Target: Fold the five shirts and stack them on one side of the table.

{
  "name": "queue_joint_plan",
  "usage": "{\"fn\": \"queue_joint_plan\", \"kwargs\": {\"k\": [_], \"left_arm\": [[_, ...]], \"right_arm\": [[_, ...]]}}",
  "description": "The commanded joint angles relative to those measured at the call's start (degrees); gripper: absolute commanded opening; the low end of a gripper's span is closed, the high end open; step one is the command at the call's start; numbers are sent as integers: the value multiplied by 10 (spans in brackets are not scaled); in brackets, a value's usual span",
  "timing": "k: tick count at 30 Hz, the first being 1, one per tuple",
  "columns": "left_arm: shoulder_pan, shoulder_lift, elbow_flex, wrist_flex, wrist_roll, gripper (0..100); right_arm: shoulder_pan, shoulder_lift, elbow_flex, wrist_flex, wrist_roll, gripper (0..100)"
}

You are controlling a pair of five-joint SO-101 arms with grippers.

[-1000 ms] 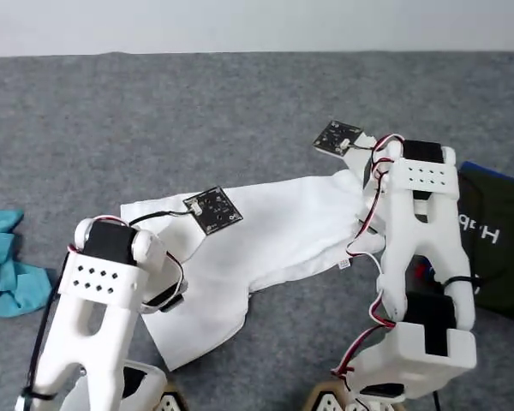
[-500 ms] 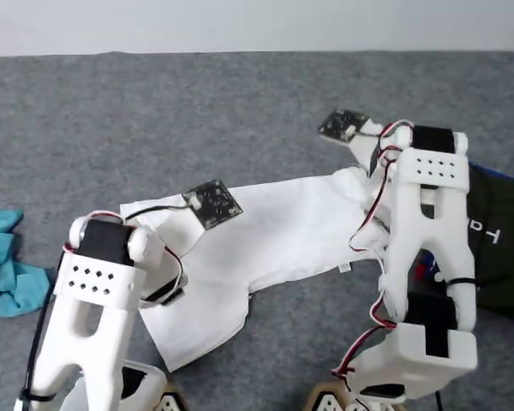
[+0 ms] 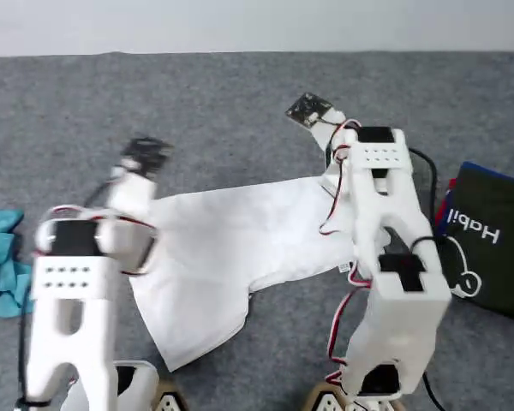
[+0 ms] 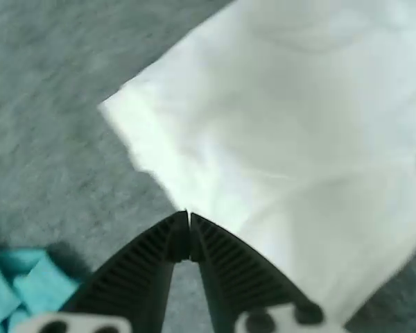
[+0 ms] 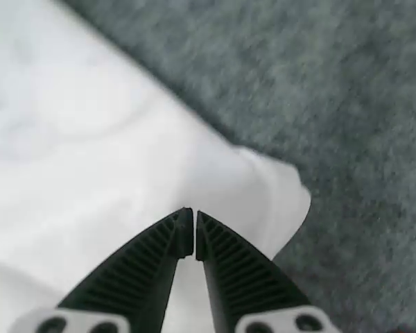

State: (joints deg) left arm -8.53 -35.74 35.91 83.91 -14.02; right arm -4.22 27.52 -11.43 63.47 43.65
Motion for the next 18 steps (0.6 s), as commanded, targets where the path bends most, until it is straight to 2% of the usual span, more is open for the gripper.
{"fn": "queue_joint_plan", "kwargs": {"k": [1, 4, 8, 14, 18], "left_arm": [[-95, -11, 1, -14, -18, 6], [-115, -8, 5, -24, -23, 6], [-94, -8, 35, -104, -18, 6], [17, -6, 94, -230, -18, 6], [58, 43, 85, -288, 19, 6]], "right_arm": [[-7, 58, -94, -21, -10, 10], [-13, 106, -159, 14, -10, 10], [-35, 124, -223, 71, -29, 10], [-30, 124, -262, 121, -57, 10], [-8, 124, -273, 133, -91, 10]]}}
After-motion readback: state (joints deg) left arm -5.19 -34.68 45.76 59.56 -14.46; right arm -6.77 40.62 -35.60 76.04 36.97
